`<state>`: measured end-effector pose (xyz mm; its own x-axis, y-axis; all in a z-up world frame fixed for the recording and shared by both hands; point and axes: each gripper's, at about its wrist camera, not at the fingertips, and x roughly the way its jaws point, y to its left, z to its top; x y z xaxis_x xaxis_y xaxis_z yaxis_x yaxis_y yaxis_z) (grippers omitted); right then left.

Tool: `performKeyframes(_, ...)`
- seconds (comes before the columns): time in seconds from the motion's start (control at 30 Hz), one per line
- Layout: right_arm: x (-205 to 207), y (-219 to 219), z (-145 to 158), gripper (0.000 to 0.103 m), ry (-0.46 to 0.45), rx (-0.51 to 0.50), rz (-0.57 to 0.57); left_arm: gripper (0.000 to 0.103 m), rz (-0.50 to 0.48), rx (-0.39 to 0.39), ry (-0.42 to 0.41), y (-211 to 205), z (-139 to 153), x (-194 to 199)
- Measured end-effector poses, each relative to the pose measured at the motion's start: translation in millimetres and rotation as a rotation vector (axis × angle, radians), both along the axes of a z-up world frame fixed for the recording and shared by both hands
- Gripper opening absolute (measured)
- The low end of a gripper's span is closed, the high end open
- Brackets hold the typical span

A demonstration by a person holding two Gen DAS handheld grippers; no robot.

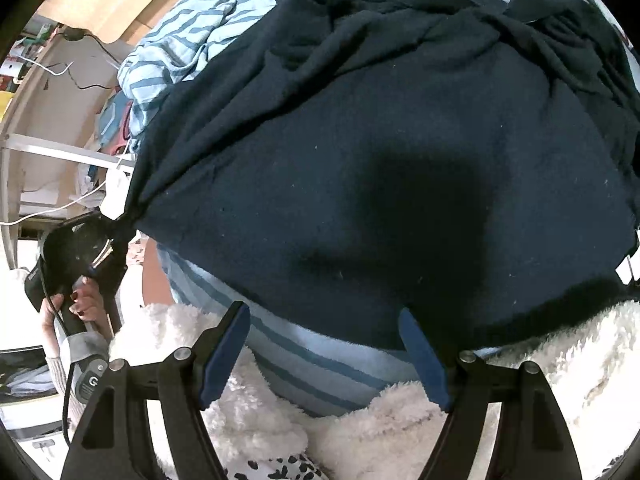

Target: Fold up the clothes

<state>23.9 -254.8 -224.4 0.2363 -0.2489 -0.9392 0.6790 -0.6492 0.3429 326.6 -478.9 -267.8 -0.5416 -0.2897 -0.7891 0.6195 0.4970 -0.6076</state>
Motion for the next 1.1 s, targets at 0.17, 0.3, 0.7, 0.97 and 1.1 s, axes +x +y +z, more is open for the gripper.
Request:
performKeyframes(0.17, -8, 6, -2, 0.08, -0.001, 0.019, -0.029, 0.003, 0.105, 0.01, 0.015, 11, 1, 24)
performKeyframes(0.3, -11, 9, -4, 0.08, -0.009, 0.022, -0.058, 0.003, 0.233, -0.019, -0.068, 19, 12, 57)
performKeyframes(0.7, 18, -17, -15, 0.08, -0.014, 0.027, 0.034, 0.068, -0.015, 0.0, 0.082, -8, 7, 25)
performKeyframes(0.97, 16, -12, -27, 0.08, -0.04, 0.059, 0.004, 0.067, -0.275, 0.139, 0.019, -24, -30, -49)
performKeyframes(1.1, 19, -11, -28, 0.08, -0.048, 0.063, 0.003, 0.027, -0.298, 0.104, -0.047, -23, -22, -60)
